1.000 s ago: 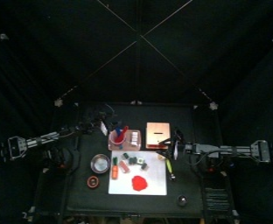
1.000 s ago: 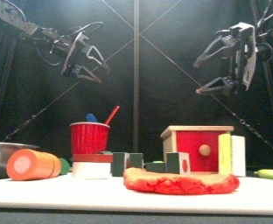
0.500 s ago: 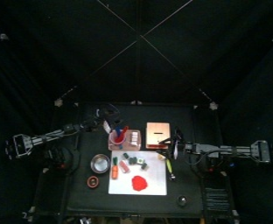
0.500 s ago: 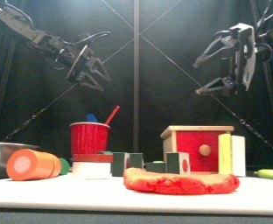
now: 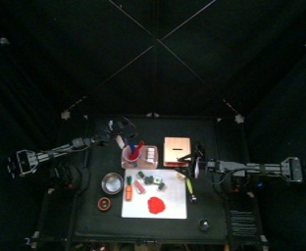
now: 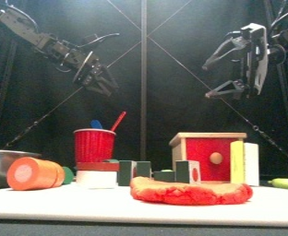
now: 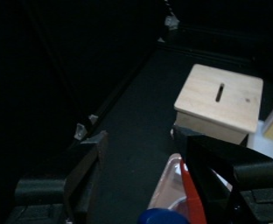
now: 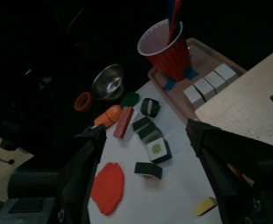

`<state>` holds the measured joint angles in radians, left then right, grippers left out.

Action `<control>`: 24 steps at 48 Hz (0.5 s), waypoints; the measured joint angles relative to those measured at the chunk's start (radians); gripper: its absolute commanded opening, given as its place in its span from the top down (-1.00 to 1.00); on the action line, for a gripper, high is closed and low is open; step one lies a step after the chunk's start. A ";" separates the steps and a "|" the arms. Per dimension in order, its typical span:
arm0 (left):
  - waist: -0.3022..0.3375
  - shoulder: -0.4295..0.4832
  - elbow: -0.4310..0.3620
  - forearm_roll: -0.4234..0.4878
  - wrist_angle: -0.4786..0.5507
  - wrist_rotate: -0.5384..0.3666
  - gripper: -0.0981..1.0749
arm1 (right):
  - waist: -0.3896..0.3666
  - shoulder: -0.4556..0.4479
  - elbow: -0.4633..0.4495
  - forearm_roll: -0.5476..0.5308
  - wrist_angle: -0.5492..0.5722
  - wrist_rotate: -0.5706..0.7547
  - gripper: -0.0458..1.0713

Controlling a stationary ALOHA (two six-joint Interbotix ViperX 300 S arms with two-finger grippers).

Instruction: Reorient knife

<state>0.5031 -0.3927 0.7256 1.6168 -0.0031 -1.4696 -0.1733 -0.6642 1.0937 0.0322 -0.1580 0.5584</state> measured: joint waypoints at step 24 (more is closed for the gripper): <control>-0.259 -0.003 0.067 0.008 0.580 0.031 -0.78 | 0.000 0.011 -0.002 -0.003 0.000 -0.003 -0.91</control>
<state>0.2439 -0.3958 0.7931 1.6245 0.5768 -1.4389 -0.1733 -0.6535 1.0922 0.0291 -0.1580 0.5553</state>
